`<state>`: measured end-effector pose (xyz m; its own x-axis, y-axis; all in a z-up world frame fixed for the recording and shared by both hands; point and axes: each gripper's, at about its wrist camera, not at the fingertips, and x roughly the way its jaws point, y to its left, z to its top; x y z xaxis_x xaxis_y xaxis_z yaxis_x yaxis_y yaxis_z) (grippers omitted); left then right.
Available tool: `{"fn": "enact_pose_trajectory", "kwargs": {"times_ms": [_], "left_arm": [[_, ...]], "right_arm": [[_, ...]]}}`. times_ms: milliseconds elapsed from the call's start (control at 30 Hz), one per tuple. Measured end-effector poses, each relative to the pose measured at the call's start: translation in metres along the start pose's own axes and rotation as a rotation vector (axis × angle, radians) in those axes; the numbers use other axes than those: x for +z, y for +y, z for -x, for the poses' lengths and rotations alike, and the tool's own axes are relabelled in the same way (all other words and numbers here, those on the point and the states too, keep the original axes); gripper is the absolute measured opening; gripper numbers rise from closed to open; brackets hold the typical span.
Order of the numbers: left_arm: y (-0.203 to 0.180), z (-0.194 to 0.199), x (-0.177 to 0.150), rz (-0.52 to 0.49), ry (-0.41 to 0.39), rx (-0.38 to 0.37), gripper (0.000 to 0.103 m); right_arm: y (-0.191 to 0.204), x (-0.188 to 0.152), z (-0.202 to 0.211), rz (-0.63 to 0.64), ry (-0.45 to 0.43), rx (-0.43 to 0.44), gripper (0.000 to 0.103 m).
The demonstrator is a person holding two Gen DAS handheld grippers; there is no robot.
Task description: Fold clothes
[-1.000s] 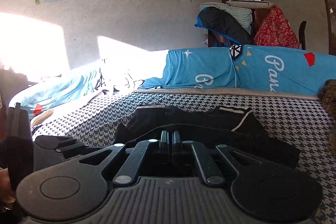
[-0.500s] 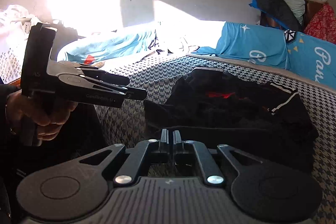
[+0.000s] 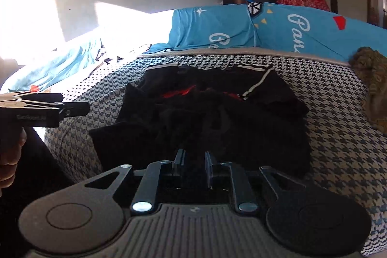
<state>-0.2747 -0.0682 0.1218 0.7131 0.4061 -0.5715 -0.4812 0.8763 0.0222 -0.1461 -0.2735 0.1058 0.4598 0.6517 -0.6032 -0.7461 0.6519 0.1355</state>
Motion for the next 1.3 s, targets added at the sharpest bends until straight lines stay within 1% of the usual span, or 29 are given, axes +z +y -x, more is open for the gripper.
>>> {"fn": "enact_pose_trajectory", "kwargs": {"times_ms": [33, 167, 233, 367, 500, 567, 633, 667, 800, 1000, 1300], "left_arm": [[0.001, -0.004, 0.002, 0.008, 0.004, -0.001, 0.094], [0.003, -0.020, 0.008, 0.012, 0.017, -0.003, 0.095], [0.004, -0.026, 0.011, 0.004, 0.019, 0.001, 0.095], [0.007, -0.037, 0.021, -0.009, 0.020, 0.009, 0.095], [0.011, -0.051, 0.030, -0.030, 0.023, 0.034, 0.096], [0.013, -0.059, 0.036, -0.042, 0.029, 0.046, 0.098], [0.017, -0.068, 0.041, -0.033, 0.035, 0.051, 0.099], [0.018, -0.072, 0.043, -0.035, 0.036, 0.045, 0.100], [0.025, -0.091, 0.054, -0.024, 0.046, 0.049, 0.101], [0.034, -0.119, 0.069, 0.021, 0.077, 0.038, 0.103], [0.043, -0.154, 0.089, 0.091, 0.085, 0.032, 0.103]], "right_arm": [[-0.007, 0.002, -0.001, -0.043, 0.007, -0.040, 0.022], [-0.010, 0.005, -0.007, -0.053, 0.021, -0.069, 0.024], [-0.011, 0.007, -0.011, -0.057, 0.027, -0.083, 0.028], [-0.013, 0.011, -0.017, -0.065, 0.041, -0.111, 0.029], [-0.015, 0.015, -0.023, -0.073, 0.054, -0.139, 0.031], [-0.016, 0.017, -0.026, -0.077, 0.061, -0.153, 0.032], [-0.017, 0.019, -0.029, -0.081, 0.068, -0.166, 0.033], [-0.018, 0.020, -0.031, -0.083, 0.071, -0.173, 0.034], [-0.019, 0.032, -0.043, -0.054, 0.066, -0.161, 0.038], [-0.023, 0.050, -0.064, -0.032, 0.069, -0.134, 0.039], [-0.045, 0.076, -0.091, -0.079, 0.059, -0.145, 0.039]]}}
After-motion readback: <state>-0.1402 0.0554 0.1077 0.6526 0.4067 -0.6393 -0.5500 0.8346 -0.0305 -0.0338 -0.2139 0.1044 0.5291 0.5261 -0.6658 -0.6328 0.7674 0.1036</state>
